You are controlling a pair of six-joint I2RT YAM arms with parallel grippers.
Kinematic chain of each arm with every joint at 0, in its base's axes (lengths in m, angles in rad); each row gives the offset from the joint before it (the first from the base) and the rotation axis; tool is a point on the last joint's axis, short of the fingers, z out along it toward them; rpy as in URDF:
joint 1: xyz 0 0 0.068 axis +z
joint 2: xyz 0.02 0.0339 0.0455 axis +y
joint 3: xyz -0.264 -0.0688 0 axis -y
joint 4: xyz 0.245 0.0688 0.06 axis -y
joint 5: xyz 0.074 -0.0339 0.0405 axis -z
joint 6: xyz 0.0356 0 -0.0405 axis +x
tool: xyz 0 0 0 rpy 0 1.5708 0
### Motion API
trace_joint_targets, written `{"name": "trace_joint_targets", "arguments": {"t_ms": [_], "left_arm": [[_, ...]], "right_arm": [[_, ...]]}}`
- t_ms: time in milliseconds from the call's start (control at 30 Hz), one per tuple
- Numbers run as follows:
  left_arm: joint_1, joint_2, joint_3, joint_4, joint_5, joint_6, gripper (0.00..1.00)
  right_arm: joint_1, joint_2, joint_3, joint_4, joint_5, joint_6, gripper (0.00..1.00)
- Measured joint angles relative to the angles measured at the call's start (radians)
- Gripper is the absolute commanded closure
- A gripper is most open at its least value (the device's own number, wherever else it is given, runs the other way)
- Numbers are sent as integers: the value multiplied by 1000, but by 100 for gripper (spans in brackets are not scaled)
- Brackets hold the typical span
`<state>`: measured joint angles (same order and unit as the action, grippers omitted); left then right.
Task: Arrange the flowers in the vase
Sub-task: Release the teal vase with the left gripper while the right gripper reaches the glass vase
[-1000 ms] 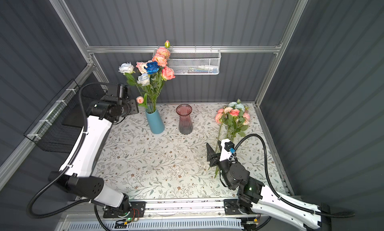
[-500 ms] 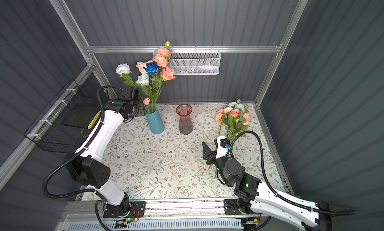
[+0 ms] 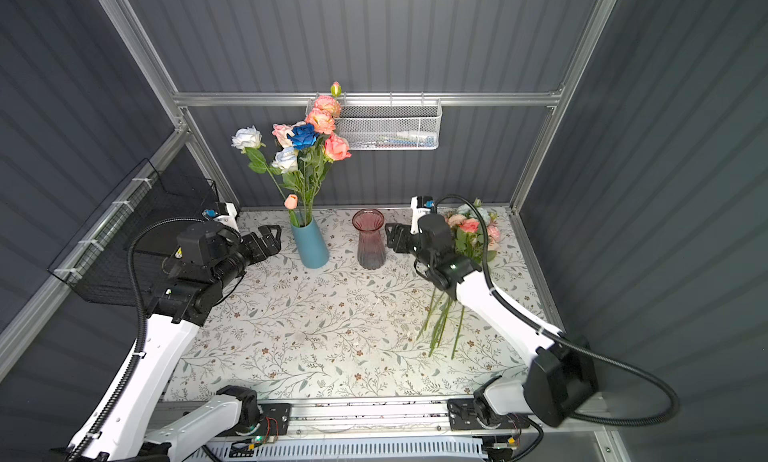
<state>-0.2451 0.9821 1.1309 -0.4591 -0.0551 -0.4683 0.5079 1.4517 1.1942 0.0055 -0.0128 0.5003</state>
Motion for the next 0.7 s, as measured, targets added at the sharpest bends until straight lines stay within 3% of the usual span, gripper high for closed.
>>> {"name": "trace_joint_targets", "arguments": {"t_ms": [200, 367, 467, 600, 700], "left_arm": [[0, -122, -224, 96, 170, -75, 0], [0, -198, -315, 115, 245, -113, 0], [0, -209, -333, 115, 259, -114, 0], [0, -222, -359, 111, 263, -113, 0], [0, -225, -372, 103, 266, -113, 0]], "right_arm": [[-45, 275, 289, -99, -68, 28, 36], [-45, 440, 471, -204, -98, 51, 45], [-45, 488, 499, -258, -120, 67, 58], [-44, 522, 512, -263, -165, 97, 86], [-43, 502, 506, -294, -194, 108, 100]]}}
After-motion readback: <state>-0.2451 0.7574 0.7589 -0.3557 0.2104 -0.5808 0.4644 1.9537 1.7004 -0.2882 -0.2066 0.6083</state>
